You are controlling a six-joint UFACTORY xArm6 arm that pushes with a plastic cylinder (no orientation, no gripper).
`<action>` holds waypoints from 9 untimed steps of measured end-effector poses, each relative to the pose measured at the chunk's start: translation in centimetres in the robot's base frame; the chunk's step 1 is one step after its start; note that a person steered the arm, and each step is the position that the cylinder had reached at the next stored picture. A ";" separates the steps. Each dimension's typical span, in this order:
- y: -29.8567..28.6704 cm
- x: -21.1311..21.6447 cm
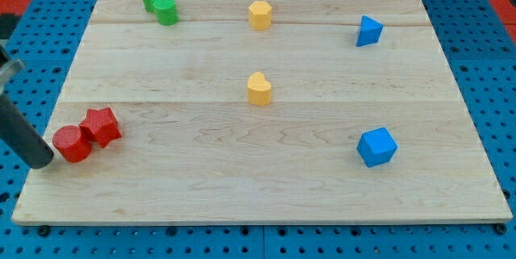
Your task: Separate the red circle and the red star
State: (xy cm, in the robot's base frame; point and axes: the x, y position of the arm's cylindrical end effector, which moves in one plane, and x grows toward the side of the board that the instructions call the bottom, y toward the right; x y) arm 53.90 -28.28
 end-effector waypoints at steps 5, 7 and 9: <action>-1.7 -0.9; -1.5 -1.0; 0.4 -1.9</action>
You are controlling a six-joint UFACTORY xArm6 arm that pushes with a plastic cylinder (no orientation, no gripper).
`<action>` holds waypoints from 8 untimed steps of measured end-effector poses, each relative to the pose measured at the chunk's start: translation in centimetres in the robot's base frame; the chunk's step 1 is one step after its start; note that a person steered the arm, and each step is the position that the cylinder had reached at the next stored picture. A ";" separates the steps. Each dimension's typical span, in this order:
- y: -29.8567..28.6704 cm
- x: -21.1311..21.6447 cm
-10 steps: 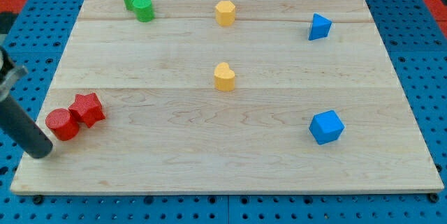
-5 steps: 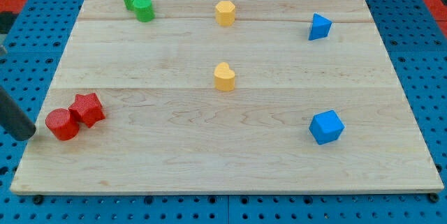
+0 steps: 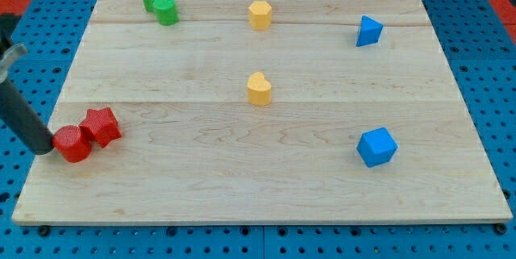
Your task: Separate the red circle and the red star
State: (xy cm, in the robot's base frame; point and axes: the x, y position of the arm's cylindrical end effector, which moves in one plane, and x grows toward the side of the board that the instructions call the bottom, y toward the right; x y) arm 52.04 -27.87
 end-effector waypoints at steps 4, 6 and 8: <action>7.4 -1.7; 12.4 -1.7; 15.9 -1.7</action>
